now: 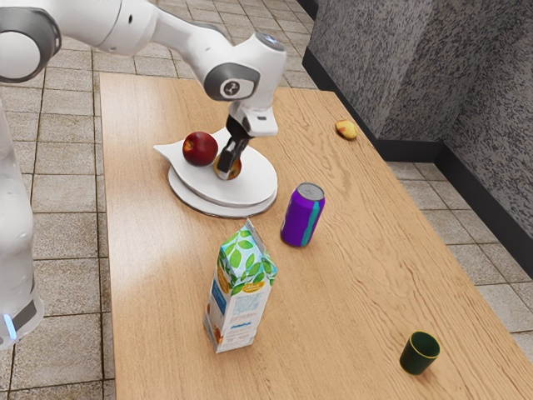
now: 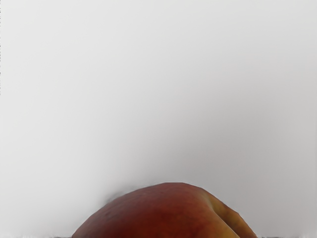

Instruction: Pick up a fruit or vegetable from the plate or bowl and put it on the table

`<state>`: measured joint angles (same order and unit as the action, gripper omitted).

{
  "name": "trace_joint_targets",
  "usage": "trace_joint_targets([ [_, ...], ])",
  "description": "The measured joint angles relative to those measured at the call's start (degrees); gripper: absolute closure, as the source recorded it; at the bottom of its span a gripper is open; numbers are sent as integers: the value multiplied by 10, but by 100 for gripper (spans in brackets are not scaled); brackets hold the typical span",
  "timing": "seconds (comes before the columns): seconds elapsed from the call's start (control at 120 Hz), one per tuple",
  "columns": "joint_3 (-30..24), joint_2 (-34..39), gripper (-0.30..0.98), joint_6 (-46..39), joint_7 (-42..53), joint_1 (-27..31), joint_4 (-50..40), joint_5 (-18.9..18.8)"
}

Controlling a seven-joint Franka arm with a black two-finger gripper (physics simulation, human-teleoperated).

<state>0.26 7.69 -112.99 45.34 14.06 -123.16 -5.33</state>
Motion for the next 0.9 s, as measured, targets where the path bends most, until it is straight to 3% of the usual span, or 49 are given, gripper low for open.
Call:
trace_joint_targets([
  [0.425,-23,69,27,63,-38,-2,19,12],
  [0.75,-131,123,27,155,-69,-3,17,83],
  [0.9,-155,124,27,176,-79,-4,14,114],
])
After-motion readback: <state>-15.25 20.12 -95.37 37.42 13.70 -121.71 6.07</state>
